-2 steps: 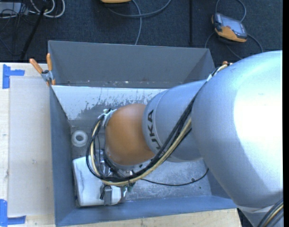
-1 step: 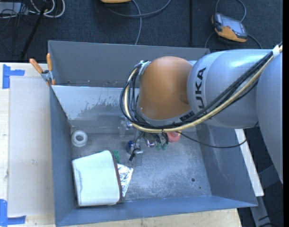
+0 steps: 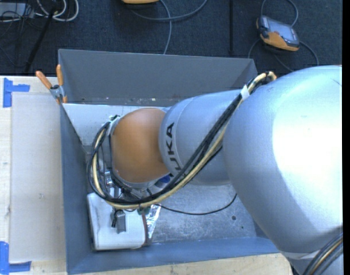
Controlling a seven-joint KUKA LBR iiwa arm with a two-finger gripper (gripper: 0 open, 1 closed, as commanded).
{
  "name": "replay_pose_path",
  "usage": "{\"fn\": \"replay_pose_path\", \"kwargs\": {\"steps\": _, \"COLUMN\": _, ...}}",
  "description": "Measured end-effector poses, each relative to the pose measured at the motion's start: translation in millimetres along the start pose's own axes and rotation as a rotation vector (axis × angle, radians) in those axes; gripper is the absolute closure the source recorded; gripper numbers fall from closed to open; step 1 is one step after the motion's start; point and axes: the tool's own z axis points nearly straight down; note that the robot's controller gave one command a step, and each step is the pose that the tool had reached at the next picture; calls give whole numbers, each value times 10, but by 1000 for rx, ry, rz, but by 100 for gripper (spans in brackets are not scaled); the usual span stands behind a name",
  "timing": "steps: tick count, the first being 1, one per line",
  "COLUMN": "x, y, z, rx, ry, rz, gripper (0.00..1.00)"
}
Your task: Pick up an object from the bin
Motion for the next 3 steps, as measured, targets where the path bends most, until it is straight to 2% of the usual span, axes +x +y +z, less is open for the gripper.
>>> {"fn": "replay_pose_path", "kwargs": {"steps": 1, "x": -151, "y": 129, "z": 49, "rx": 4, "ry": 6, "rz": 55, "gripper": 0}}
{"fn": "replay_pose_path", "kwargs": {"steps": 2, "x": -691, "y": -216, "z": 44, "rx": 0, "ry": -1, "rz": 81, "gripper": 0}}
{"fn": "replay_pose_path", "kwargs": {"steps": 3, "x": -513, "y": 55, "z": 34, "rx": 2, "ry": -5, "rz": -260, "gripper": 0}}
